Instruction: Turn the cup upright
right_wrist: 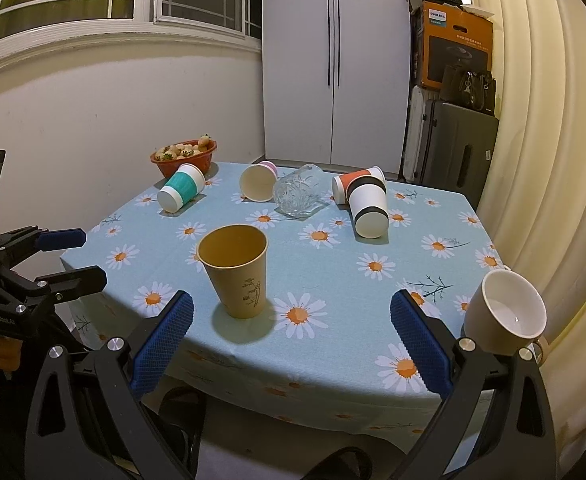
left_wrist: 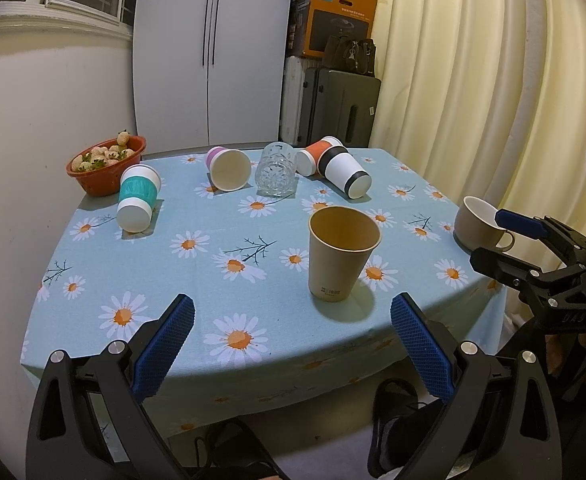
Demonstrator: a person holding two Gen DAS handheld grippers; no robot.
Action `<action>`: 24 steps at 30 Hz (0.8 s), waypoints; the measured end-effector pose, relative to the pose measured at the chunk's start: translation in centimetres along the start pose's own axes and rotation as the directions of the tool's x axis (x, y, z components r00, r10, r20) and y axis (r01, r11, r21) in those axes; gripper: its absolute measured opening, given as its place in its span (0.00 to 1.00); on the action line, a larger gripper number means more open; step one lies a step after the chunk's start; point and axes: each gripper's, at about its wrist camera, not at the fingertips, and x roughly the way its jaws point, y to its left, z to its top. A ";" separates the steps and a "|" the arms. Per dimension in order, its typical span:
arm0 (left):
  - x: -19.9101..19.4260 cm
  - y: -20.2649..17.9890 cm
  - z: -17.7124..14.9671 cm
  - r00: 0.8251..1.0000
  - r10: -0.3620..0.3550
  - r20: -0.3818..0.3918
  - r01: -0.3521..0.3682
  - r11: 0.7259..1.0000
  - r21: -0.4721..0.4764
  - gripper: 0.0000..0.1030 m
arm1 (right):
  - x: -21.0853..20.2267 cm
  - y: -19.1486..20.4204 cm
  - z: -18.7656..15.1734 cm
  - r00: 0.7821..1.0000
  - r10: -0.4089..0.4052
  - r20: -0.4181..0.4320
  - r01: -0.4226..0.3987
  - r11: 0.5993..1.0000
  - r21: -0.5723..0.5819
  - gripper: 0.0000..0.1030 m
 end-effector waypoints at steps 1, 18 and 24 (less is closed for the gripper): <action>0.0 0.0 0.0 1.000 0.000 0.000 0.000 1.000 0.000 0.94 | 0.0 0.0 0.0 1.000 0.000 -0.001 0.000 1.000 0.000 0.95; 0.1 -0.1 -0.1 1.000 0.002 -0.001 -0.002 1.000 -0.001 0.94 | 0.1 0.1 -0.1 1.000 -0.001 -0.002 0.001 1.000 -0.007 0.95; 0.0 -0.1 -0.1 1.000 0.002 -0.001 -0.002 1.000 -0.001 0.94 | 0.1 0.1 -0.1 1.000 -0.001 -0.003 0.001 1.000 -0.007 0.95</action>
